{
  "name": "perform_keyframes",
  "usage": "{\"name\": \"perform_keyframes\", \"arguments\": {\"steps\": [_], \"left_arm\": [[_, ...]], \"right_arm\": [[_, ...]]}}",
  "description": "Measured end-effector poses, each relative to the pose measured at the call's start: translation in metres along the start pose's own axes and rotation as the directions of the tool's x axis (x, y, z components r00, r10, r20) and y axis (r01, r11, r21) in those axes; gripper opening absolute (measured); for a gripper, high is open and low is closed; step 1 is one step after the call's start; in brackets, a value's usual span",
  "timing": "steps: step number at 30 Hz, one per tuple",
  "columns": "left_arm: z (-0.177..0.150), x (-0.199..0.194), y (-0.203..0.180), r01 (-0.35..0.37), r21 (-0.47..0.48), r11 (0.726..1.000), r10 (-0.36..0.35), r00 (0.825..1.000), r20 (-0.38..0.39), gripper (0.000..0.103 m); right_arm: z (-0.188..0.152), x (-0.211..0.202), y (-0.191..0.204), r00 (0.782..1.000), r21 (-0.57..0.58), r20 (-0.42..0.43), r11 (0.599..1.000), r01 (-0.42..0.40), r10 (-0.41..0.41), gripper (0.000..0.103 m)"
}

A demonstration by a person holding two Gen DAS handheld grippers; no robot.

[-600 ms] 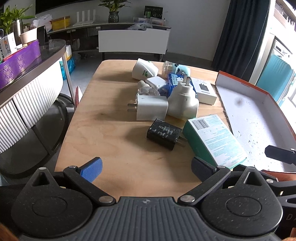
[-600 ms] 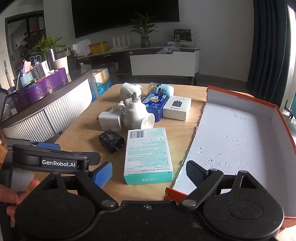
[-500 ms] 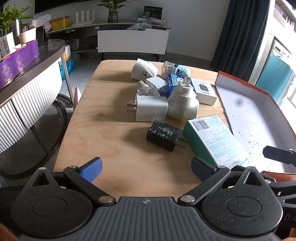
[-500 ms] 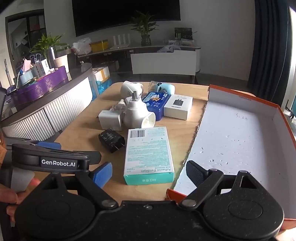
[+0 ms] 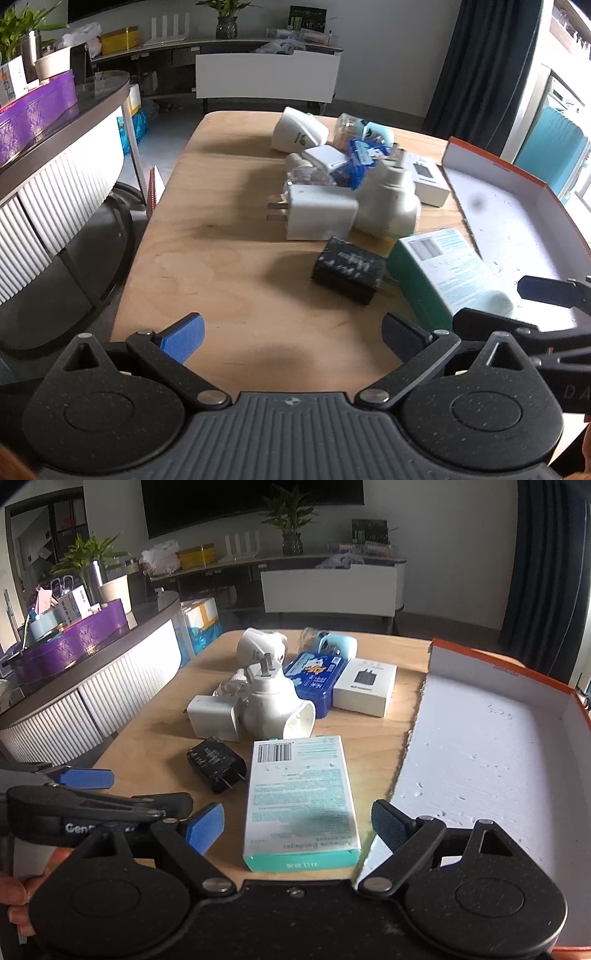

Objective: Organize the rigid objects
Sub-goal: 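Grasp the black charger with the left tool while the right tool grasps the bandage box, then carry the black charger and bandage box with both tools over the white tray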

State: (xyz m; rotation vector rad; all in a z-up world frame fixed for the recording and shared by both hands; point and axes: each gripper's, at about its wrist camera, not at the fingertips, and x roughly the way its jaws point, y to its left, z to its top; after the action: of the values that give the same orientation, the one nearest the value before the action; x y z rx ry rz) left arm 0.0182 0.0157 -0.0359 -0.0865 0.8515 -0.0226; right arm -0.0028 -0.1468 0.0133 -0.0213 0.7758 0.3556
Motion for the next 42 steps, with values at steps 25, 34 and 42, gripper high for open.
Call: {"name": "perform_keyframes", "arguments": {"steps": [25,34,42], "left_arm": [[0.016,0.025,-0.012,0.066,0.121,0.991,-0.069,0.997,0.025,0.103],[0.017,0.041,-0.030,0.080,0.237,0.968,-0.099,0.993,0.069,0.090],[0.016,0.034,-0.031,0.113,0.211,0.971,-0.134,0.987,0.086,0.060]], "right_arm": [[0.024,-0.006,-0.027,0.997,0.018,-0.041,0.997,0.070,-0.069,0.084],[0.019,-0.038,-0.050,0.999,0.173,-0.033,0.985,0.030,-0.025,0.084],[0.023,-0.048,-0.059,0.998,0.179,0.013,0.982,0.060,-0.064,0.084]]}}
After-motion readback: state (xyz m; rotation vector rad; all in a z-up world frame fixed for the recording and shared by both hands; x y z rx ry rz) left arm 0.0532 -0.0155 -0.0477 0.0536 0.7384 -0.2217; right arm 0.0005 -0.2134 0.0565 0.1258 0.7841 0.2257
